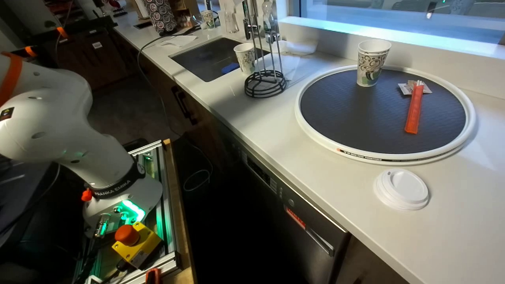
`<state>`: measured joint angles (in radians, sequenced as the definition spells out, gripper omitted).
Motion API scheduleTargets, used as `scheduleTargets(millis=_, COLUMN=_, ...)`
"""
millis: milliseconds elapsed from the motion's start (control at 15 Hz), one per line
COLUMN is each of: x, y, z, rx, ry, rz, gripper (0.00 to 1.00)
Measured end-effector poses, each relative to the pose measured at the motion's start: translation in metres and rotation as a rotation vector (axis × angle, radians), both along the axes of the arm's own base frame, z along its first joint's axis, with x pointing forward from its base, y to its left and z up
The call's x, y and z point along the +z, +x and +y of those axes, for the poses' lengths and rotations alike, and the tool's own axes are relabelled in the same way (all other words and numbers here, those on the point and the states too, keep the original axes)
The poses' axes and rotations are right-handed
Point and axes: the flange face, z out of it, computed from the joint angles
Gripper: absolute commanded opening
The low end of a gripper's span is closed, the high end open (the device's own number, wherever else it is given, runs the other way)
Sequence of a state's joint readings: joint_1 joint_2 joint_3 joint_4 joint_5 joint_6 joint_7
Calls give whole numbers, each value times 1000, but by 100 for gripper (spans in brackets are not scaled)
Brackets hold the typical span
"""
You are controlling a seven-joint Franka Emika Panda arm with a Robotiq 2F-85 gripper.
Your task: Move the paper towel roll to the counter
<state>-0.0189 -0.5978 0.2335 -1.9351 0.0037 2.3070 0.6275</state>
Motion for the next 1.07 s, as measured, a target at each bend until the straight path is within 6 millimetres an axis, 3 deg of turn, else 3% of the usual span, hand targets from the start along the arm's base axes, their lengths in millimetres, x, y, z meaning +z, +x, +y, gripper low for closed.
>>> scheduleTargets(millis=467, x=-11, y=3, z=-19, rx=-87, ry=69, rz=-42, gripper=14)
scheduleTargets(millis=733, x=-35, y=-4, z=-34, rx=-152, ry=121, rz=-5, gripper=14)
scheduleTargets(millis=1067, x=-71, y=-29, z=-67, rx=-272, ry=200, rz=23, gripper=14)
